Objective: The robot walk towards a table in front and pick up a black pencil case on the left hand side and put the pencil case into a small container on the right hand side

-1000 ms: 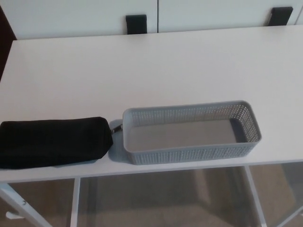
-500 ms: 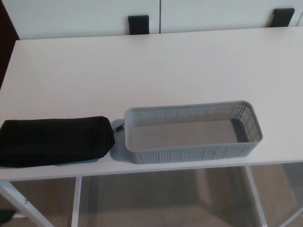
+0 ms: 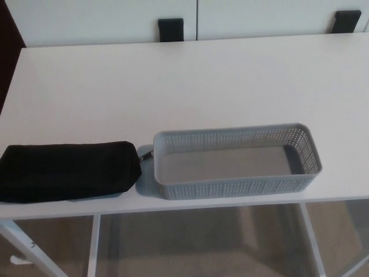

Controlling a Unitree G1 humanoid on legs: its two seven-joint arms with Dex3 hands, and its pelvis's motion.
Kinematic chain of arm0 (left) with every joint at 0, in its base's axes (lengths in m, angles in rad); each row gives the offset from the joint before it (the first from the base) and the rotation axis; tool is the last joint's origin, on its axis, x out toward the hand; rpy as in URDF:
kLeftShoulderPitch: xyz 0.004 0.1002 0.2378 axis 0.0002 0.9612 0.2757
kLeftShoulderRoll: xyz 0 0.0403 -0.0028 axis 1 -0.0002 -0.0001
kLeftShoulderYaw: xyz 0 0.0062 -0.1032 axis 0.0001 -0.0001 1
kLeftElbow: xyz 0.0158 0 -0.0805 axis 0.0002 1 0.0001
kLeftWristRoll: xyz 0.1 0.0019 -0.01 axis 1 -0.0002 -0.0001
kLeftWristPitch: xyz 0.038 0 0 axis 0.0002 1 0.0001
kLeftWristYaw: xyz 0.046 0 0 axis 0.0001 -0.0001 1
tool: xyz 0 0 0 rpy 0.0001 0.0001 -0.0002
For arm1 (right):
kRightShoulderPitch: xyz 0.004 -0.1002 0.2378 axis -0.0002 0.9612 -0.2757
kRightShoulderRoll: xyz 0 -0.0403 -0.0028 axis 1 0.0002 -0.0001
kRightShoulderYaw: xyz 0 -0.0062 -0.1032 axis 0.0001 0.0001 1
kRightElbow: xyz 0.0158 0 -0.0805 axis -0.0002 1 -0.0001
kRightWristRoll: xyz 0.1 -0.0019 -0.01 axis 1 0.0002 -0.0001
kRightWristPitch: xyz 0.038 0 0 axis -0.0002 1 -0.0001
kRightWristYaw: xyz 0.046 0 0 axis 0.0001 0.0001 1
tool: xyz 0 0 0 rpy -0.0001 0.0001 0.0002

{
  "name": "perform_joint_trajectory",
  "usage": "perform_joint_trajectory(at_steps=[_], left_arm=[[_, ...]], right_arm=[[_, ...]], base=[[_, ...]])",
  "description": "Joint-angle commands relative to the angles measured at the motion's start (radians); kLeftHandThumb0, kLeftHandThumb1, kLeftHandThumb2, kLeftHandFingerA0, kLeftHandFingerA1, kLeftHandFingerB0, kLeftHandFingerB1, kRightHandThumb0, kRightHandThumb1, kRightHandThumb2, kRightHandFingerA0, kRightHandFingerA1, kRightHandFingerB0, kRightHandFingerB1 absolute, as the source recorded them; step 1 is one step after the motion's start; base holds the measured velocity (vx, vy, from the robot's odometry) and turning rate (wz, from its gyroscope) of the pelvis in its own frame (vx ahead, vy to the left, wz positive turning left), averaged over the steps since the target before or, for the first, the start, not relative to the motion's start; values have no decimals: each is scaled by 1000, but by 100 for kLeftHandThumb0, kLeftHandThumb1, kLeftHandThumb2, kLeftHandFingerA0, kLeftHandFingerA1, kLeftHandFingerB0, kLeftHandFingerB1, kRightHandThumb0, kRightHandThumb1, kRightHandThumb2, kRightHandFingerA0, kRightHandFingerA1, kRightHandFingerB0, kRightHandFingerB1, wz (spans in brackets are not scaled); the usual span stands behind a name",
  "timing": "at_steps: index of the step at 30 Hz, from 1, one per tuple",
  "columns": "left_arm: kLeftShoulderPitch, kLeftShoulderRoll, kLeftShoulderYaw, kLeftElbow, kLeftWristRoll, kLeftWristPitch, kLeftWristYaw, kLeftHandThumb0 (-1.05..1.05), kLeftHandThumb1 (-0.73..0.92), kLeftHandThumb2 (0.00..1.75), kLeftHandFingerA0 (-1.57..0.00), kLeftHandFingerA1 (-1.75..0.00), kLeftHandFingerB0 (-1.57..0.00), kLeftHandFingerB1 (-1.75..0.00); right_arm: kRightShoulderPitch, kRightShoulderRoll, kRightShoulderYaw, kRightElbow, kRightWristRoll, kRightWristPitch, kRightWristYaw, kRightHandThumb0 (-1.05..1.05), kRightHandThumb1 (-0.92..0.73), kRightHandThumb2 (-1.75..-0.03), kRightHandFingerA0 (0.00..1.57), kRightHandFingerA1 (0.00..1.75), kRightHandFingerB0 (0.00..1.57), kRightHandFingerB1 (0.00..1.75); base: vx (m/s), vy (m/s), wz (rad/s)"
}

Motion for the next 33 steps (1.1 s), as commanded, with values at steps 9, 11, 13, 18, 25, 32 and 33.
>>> perform_joint_trajectory(at_steps=[9,11,13,18,25,32,33], left_arm=[[-647,343,-438,70,313,122,-81,-60,38,72,-8,-25,-10,-31],[-681,349,-516,102,393,147,-82,-59,37,75,0,-16,-6,-24],[-719,355,-588,126,453,178,-93,-64,39,75,0,-9,-6,-18],[-843,370,-795,203,566,317,-217,-81,46,83,0,0,0,0],[-921,345,-945,316,672,380,-241,-89,48,91,0,0,0,0],[-941,330,-1010,399,722,394,-217,-93,52,95,0,0,0,0],[-943,327,-1018,417,730,397,-212,-94,52,95,0,0,0,0]], right_arm=[[-11,-39,1,-10,-4,29,-19,-31,-56,-57,70,57,44,41],[-10,-40,2,-11,-5,26,-20,-32,-56,-57,70,57,43,40],[-11,-40,3,-15,-5,37,-20,-32,-56,-57,70,57,43,40],[-9,-44,4,-19,-6,40,-17,-32,-56,-57,69,55,42,40],[-12,-50,5,-12,-11,34,-25,-39,-45,-74,64,64,37,50],[-11,-50,-6,-5,-1,31,-24,-31,-56,-56,72,58,43,40],[-9,-49,-6,-9,-1,30,-27,-32,-55,-56,71,59,43,40]], base=[[0,0,0],[0,0,0],[0,0,0],[0,0,0],[0,0,0],[0,0,0],[0,0,0]])
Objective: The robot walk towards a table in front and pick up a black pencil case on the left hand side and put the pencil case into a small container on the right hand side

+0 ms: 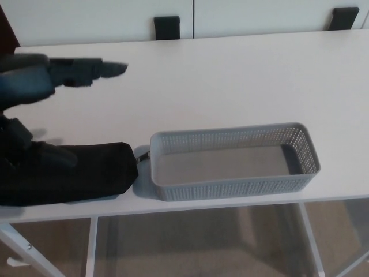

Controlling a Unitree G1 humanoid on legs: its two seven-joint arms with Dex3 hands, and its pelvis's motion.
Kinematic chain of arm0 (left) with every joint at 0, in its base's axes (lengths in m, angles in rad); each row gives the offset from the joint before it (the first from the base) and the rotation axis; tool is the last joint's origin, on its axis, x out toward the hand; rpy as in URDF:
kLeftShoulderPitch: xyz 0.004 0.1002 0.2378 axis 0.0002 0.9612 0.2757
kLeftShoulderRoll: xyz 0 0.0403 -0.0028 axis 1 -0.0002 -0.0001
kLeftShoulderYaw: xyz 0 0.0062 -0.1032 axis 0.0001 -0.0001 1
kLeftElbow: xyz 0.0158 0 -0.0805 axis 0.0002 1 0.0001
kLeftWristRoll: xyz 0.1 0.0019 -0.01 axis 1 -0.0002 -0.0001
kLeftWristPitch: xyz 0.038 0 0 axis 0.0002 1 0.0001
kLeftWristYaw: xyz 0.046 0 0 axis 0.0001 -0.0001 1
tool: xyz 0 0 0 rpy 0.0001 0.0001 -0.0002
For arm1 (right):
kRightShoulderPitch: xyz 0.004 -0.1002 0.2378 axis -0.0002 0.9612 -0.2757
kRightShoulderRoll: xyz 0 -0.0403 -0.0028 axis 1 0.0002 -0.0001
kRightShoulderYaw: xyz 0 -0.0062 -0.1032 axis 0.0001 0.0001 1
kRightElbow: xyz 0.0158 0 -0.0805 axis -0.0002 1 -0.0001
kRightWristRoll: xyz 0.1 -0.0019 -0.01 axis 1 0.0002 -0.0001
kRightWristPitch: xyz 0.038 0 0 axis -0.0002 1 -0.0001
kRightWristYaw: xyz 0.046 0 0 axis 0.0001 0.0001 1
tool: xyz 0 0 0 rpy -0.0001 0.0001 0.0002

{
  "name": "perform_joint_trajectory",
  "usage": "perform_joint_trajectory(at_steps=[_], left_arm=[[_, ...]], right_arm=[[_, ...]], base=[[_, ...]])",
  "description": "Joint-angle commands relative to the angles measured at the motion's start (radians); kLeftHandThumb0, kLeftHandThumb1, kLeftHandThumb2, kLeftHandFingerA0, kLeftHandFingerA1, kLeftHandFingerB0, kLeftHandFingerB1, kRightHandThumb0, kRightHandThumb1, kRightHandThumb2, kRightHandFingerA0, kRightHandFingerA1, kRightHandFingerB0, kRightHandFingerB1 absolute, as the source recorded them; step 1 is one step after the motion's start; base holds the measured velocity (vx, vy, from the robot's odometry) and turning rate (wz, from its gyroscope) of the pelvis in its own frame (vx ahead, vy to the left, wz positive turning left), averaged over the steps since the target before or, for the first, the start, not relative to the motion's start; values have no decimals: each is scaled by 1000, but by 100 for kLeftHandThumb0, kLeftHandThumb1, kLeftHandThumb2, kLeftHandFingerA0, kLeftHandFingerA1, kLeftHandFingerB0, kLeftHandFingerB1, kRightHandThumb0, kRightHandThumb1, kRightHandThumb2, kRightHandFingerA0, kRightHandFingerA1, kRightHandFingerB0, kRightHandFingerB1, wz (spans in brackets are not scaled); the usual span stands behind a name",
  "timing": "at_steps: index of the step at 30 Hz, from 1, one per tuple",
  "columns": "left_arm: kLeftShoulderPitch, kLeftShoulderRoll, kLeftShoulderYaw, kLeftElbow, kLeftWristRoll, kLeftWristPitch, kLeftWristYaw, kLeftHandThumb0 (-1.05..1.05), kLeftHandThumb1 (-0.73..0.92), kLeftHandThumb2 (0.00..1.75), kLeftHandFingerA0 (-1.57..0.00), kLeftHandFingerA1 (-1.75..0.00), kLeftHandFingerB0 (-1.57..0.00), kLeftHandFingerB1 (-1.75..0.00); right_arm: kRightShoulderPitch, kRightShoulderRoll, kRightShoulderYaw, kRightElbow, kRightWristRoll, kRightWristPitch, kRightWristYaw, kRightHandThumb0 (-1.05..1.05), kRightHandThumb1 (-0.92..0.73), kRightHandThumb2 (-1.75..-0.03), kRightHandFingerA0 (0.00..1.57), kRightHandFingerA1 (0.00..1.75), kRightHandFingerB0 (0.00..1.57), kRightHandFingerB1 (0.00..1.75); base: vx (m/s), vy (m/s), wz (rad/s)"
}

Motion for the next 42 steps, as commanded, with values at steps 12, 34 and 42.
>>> perform_joint_trajectory(at_steps=[12,34,42], left_arm=[[-97,-23,-214,283,385,204,-49,-95,53,96,0,0,0,0],[-124,-105,-226,342,489,173,-140,-95,51,60,0,0,0,0],[-179,-169,-246,391,542,219,-181,-102,54,63,0,0,0,0]], right_arm=[[14,-38,-17,-3,7,16,-12,-38,-45,-72,66,62,38,49],[5,-33,-24,8,7,16,-10,-32,-54,-56,70,54,44,40],[1,-37,-21,13,3,14,-12,-41,-44,-72,67,62,38,48]], base=[[0,0,0],[0,0,0],[0,0,0]])
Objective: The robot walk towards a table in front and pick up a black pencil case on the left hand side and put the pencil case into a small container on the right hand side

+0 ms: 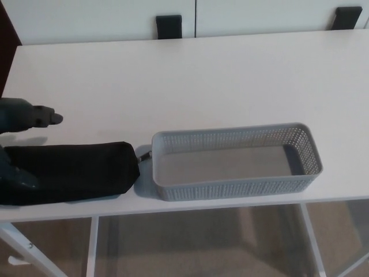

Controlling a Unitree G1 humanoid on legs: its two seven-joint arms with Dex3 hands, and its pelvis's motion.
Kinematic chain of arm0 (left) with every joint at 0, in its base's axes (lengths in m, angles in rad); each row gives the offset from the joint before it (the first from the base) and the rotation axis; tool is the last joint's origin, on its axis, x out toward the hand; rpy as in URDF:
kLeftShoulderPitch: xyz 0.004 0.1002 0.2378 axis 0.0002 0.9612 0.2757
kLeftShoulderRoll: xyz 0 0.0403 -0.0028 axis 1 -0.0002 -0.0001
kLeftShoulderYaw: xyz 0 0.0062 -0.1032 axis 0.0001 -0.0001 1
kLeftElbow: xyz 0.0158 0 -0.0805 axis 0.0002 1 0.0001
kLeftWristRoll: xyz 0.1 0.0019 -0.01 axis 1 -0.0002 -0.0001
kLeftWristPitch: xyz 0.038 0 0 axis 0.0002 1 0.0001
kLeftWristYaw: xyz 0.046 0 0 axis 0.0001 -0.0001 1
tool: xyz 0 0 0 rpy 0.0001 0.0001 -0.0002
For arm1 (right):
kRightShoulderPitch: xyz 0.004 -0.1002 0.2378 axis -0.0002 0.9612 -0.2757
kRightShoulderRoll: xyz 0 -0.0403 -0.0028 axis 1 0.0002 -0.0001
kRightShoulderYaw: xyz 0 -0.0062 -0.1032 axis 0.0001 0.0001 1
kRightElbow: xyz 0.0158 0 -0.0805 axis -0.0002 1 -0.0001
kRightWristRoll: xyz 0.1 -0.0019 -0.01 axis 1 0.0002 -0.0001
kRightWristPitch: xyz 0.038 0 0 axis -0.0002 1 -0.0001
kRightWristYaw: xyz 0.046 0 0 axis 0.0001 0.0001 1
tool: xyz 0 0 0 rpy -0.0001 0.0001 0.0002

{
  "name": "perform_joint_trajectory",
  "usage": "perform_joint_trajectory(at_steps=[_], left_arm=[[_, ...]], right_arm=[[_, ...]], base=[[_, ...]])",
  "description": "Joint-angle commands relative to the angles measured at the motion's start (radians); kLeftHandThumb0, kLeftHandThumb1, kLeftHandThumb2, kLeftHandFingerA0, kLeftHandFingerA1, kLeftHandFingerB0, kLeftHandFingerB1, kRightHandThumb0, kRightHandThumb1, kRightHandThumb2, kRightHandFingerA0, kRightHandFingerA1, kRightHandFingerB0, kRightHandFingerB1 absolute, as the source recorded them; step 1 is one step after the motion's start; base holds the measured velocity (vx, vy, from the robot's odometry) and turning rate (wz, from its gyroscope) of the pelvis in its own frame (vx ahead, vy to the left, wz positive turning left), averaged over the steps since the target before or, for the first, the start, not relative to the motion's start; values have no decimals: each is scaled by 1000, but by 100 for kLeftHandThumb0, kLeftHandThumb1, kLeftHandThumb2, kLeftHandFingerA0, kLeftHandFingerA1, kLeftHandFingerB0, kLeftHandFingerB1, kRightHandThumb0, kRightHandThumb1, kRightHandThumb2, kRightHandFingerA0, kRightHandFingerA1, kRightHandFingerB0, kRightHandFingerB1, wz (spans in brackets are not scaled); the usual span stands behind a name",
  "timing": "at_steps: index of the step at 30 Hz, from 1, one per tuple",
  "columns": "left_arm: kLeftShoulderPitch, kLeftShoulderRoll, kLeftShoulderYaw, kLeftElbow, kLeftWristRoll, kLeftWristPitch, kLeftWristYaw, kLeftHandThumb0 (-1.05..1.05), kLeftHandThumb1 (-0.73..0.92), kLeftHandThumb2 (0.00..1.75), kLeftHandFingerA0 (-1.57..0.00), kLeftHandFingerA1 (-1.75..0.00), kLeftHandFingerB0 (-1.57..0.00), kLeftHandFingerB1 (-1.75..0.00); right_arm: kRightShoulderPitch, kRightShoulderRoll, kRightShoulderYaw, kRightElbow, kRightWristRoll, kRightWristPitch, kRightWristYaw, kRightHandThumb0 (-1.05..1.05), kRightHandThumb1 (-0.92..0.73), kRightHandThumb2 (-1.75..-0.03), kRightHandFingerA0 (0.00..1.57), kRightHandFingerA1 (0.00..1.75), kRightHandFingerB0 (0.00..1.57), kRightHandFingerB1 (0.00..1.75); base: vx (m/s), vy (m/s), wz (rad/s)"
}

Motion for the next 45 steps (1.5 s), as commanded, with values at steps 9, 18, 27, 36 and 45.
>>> perform_joint_trajectory(at_steps=[9,18,27,36,45], left_arm=[[-78,-82,-27,121,117,62,-35,-105,55,66,0,0,0,0],[-87,-104,-55,245,159,-38,18,-18,41,68,0,0,0,0],[-91,-108,-66,245,175,-61,-15,-33,43,58,0,0,0,0],[-89,-123,-83,198,196,-26,-67,-49,44,53,0,0,0,0],[-115,-172,-85,220,219,21,-102,-77,46,92,0,-1,0,0]], right_arm=[[-4,-16,-8,-14,8,17,-4,-42,-44,-73,67,60,37,48],[-17,-20,-11,-5,8,12,-6,-41,-43,-71,69,62,38,48],[-24,-20,-14,2,7,-4,-3,-33,-52,-56,73,54,44,40],[-22,-18,-17,2,7,-7,-4,-40,-42,-70,67,60,40,49],[-30,-19,-24,1,9,2,-2,-40,-43,-70,67,60,39,48]], base=[[0,0,0],[0,0,0],[0,0,0],[0,0,0],[0,0,0]])
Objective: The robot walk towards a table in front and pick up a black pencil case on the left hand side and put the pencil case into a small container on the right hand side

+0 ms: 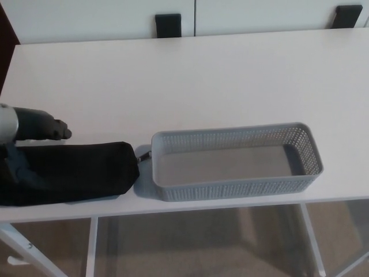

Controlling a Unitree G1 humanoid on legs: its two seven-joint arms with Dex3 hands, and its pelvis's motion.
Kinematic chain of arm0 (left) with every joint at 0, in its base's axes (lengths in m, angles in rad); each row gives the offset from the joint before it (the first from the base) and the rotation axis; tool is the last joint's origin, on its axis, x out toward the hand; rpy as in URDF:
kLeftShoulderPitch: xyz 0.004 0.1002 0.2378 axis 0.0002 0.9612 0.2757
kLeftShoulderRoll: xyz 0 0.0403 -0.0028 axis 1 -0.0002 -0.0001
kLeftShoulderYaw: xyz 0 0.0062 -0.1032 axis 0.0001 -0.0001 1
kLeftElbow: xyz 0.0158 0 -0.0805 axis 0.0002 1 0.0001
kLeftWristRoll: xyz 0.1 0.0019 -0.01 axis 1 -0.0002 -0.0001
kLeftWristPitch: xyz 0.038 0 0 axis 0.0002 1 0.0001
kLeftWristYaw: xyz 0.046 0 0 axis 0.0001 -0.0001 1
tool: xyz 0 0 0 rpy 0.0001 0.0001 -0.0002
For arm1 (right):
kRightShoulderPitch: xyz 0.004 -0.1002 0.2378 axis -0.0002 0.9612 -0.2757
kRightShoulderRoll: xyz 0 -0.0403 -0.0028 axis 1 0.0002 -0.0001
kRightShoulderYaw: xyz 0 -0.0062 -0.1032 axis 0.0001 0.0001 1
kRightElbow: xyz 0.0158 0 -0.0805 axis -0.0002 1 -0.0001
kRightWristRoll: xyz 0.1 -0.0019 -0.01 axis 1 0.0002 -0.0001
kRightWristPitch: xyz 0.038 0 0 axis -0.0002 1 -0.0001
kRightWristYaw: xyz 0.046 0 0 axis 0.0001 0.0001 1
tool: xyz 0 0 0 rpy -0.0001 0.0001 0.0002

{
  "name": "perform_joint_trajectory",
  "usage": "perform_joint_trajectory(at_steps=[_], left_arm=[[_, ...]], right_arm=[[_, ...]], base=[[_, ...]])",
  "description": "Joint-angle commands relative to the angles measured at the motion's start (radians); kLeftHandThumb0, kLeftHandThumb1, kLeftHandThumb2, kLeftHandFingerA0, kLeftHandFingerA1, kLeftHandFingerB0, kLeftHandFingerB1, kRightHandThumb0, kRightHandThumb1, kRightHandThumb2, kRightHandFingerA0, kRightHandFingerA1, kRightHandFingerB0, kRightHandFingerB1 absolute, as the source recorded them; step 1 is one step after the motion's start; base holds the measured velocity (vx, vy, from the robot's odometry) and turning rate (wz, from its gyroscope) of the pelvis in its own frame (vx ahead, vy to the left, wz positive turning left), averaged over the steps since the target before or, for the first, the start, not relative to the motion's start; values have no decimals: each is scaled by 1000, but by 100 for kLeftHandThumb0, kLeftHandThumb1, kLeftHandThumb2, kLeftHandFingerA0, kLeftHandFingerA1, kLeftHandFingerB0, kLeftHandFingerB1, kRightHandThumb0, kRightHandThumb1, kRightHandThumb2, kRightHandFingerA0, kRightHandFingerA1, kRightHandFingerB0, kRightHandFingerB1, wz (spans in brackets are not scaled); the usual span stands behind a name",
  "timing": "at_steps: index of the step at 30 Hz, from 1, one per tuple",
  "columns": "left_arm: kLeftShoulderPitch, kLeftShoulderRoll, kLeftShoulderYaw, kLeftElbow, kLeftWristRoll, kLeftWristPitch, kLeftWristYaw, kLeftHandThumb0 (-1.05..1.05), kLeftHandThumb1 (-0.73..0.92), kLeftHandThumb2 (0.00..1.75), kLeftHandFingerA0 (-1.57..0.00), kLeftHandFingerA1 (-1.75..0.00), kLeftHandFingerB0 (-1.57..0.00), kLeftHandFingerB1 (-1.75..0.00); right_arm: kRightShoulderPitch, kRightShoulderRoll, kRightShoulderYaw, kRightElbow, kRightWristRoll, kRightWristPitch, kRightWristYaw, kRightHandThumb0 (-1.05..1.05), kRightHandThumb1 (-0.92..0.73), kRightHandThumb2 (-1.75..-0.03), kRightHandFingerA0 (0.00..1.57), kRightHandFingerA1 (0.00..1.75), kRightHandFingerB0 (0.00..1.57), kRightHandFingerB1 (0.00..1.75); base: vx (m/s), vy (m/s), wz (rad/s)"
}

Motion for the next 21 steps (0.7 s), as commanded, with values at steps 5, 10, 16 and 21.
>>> perform_joint_trajectory(at_steps=[5,10,16,21], left_arm=[[-31,-18,-20,41,66,36,-34,-79,46,92,0,-1,0,0],[-31,-23,-30,66,88,40,-21,-99,40,68,0,0,0,0],[-36,-33,-37,108,107,43,-15,-96,47,56,0,0,0,0],[-27,-32,-41,96,117,36,-33,-103,38,71,0,0,0,0]], right_arm=[[-8,-10,-17,3,17,7,7,-30,-52,-56,71,49,43,39],[1,-10,-16,-4,13,-1,6,-30,-52,-56,72,53,43,40],[1,-11,-12,-5,8,-1,3,-40,-43,-71,66,60,39,48],[-1,-11,-18,3,14,0,8,-38,-42,-70,66,60,39,48]], base=[[0,0,0],[0,0,0],[0,0,0],[0,0,0]])
